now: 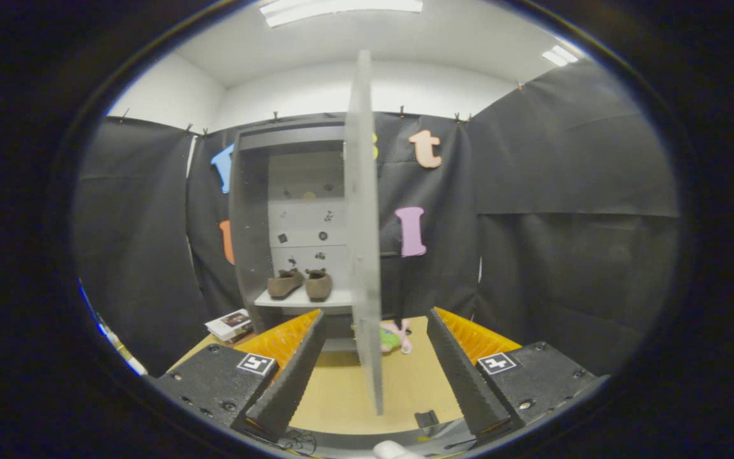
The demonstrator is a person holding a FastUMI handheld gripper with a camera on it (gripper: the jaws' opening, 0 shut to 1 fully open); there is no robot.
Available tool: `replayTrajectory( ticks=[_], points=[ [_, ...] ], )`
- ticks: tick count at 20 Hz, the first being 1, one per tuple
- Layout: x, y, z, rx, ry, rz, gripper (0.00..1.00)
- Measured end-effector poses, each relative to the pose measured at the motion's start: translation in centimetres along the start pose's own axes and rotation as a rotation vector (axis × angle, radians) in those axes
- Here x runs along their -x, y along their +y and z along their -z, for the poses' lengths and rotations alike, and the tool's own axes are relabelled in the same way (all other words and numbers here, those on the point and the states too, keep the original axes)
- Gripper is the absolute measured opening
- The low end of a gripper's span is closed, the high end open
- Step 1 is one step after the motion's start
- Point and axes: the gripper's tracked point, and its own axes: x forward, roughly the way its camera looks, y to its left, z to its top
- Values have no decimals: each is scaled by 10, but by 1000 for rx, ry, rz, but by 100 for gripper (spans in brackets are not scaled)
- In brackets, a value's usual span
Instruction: Open the shoe cabinet door, grab the shoes and put them into the shoe cabinet, then close the shoe cabinet door.
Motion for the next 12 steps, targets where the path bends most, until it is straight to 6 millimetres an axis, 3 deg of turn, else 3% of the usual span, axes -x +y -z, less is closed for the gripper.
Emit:
replayTrajectory(
  ticks=[3, 4, 7, 12],
  points=[
    [-21, -48, -3, -15, 9, -2, 100],
    [-51, -49, 8, -26, 19, -21, 100],
    [-90, -69, -1, -41, 34, -90, 100],
    [-134, -60, 3, -29, 66, -229, 100]
  ],
)
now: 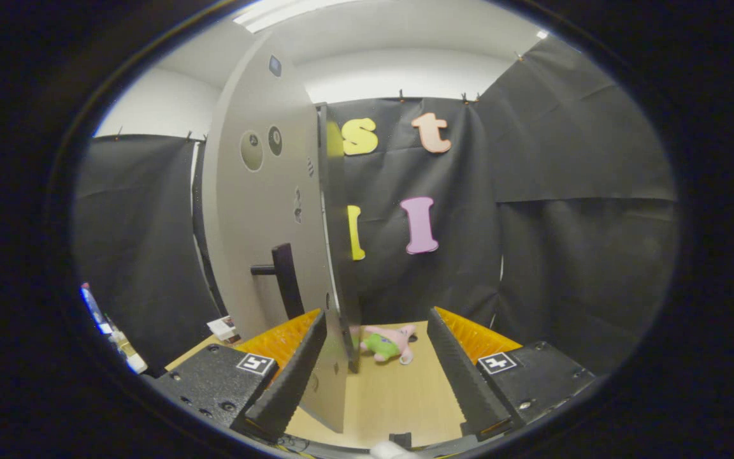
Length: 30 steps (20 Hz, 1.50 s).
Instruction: Open the shoe cabinet door, grab the shoes and put them into the shoe cabinet, then close the shoe cabinet door.
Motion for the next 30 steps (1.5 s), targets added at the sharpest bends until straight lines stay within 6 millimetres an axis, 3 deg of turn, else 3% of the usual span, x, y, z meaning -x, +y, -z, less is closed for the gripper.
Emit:
replayTrajectory(
  ticks=[9, 15, 23, 30],
  points=[
    [-13, 20, 2, 56, 23, -161, 99],
    [-13, 26, -1, 107, 22, -159, 96],
    [-13, 99, 13, 89, 51, -210, 96],
    [-40, 179, 30, 68, 64, -235, 96]
  ],
)
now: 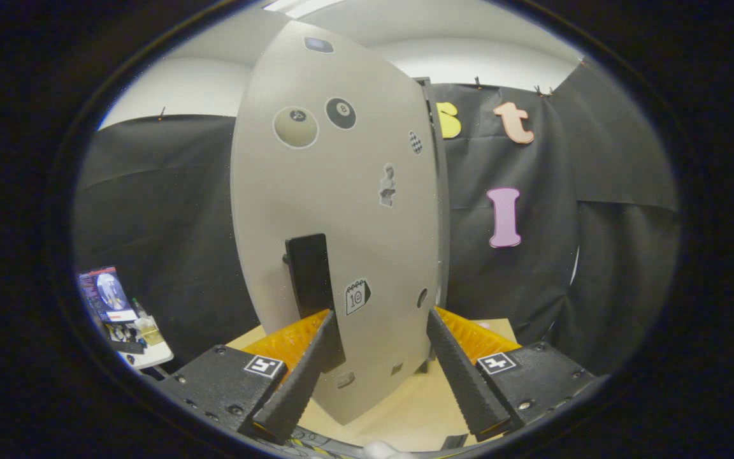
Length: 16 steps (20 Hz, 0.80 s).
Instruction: Open the shoe cabinet door, grab the shoes and put them into the shoe cabinet, then close the shoe cabinet door.
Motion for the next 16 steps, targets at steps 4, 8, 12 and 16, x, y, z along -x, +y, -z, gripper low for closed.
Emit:
replayTrajectory(
  ticks=[4, 8, 12, 16],
  points=[
    [-36, 44, 3, -17, 8, -49, 97],
    [-82, 87, 12, -32, 20, -105, 98],
    [-98, 104, 11, -59, 15, -86, 99],
    [-97, 98, 7, -27, 6, -41, 99]
  ],
)
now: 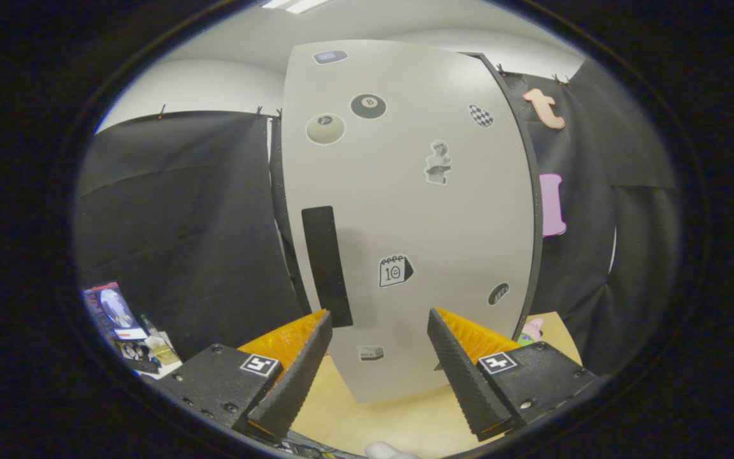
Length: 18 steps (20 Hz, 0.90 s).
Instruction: Open the shoe cabinet door, grab the shoes and put them into the shoe cabinet, then close the shoe cabinet door.
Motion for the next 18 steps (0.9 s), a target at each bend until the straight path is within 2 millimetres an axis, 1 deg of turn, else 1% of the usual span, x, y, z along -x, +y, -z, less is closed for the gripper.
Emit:
replayTrajectory(
  ticks=[2, 5, 8, 12, 13, 16, 18],
  points=[
    [3, -3, -1, 6, -2, 25, 99],
    [14, -8, -10, 8, -15, 67, 99],
    [29, -14, -27, 12, -45, 107, 99],
    [60, -23, -55, 16, -99, 179, 99],
    [68, -27, -61, 12, -105, 201, 99],
    [91, -29, -75, 3, -119, 239, 99],
    [105, -36, -83, 8, -122, 293, 99]
  ],
)
